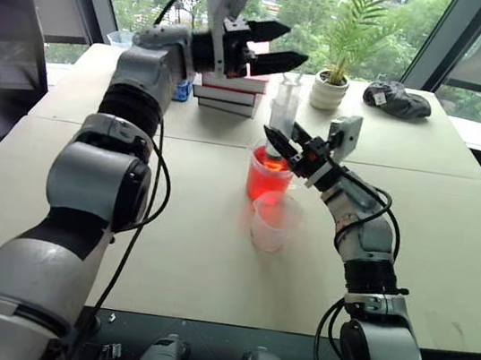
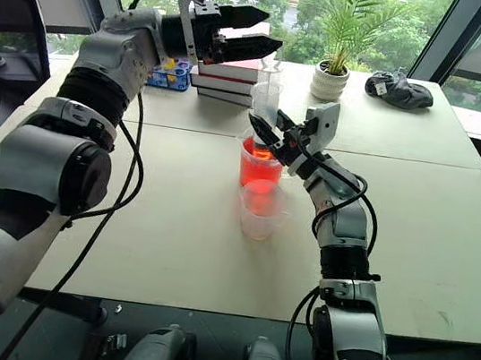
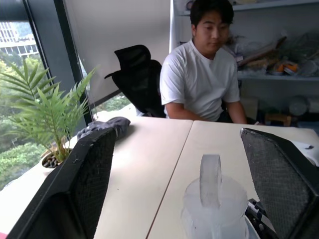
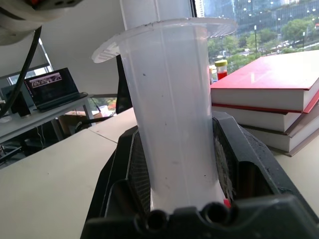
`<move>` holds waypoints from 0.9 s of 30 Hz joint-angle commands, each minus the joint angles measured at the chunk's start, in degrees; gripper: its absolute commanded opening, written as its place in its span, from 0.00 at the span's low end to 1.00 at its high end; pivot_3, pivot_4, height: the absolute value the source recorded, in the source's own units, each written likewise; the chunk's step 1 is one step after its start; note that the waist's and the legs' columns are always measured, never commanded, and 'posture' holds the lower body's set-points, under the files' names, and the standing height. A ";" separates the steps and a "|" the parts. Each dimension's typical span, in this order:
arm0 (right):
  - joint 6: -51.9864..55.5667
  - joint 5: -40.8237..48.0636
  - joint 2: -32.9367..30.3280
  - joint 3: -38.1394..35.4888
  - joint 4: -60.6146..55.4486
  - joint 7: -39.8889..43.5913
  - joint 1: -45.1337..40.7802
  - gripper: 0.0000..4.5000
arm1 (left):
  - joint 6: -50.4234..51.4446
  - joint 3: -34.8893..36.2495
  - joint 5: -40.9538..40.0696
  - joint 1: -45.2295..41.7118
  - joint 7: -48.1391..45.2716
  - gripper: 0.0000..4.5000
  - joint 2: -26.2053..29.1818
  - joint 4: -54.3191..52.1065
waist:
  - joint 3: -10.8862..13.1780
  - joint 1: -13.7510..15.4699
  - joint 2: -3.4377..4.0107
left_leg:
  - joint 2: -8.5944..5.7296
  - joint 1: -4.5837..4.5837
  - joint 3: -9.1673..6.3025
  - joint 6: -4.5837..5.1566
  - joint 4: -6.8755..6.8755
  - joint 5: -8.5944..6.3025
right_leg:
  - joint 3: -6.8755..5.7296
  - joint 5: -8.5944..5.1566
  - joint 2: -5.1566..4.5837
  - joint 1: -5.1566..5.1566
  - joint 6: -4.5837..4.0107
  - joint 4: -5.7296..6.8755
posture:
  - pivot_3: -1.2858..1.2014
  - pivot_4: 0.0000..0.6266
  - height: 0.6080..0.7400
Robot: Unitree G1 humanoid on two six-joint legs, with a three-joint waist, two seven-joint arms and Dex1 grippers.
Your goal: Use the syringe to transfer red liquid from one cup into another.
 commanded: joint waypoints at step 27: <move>29.89 20.77 -9.83 -6.74 -46.03 -11.41 9.65 0.31 | 12.63 0.13 -4.93 13.05 -2.03 0.97 3.38 -21.00 | -0.01 0.37 -0.01 | -0.01 -0.03 -0.04 0.01 0.07 0.00 | -0.01 0.00 -0.06 0.02 -0.01 -0.02 | 0.52 0.24 1.00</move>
